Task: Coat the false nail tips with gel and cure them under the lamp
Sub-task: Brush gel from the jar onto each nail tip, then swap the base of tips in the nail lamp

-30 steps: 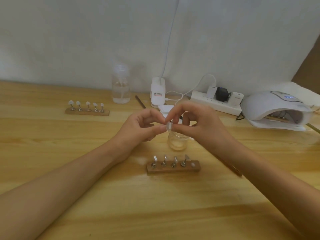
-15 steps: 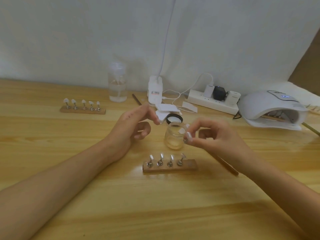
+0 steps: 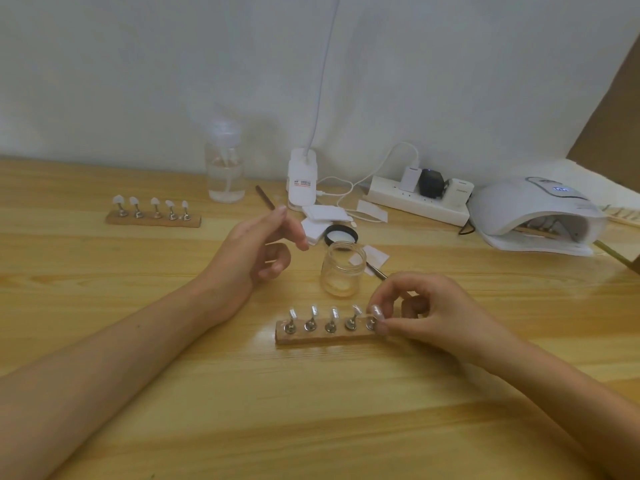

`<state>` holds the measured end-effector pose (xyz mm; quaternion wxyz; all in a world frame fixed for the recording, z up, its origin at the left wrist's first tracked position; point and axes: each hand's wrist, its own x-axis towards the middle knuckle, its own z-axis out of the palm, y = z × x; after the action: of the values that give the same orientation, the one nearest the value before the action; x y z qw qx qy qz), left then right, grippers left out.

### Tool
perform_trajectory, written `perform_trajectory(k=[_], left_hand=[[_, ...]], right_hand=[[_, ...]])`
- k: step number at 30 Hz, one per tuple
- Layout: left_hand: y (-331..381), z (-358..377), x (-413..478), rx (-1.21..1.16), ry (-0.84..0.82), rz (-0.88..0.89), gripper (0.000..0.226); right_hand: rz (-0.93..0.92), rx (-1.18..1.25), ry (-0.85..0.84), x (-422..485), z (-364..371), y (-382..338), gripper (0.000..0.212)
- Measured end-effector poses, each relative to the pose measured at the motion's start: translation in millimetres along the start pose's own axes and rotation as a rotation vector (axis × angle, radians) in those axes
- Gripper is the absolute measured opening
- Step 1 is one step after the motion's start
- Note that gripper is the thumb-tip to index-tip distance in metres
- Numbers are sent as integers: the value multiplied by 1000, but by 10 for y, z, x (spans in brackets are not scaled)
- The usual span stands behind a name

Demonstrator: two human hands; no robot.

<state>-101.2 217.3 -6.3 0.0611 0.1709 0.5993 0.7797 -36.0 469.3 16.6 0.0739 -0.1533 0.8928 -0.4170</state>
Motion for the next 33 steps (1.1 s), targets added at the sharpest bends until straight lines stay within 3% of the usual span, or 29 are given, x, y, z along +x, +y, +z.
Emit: perform_trajectory(k=[3,11,16,20,23,25,28,33], left_hand=[[1,-1,-6,-3,3,-1,36],[14,22,-55,69,44,58,48],[112,253,-262,400,-99,285,57],[81,730,-296,759,-303,377,26],[-6,1128,-162,1198,-503,358,41],[-88,1418,54,1362,-585,406,43],[-304,1852,533,1507,-559,432,30],[-630,2206,1128,1576,-470,271,36]], right_hand=[[0,-68,-64,11,-23,-5,35],[-133,-146,47,-130,-107,68,25],[0,-135,234,-492,-662,497,26],[149,-216,423,-682,-1200,965,29],[256,-247,502,-650,-1519,1290,28],[309,-239,537,-577,-1673,1470,26],[301,-203,590,-435,-1817,1649,24],[298,-201,535,-341,-1984,1773,26]])
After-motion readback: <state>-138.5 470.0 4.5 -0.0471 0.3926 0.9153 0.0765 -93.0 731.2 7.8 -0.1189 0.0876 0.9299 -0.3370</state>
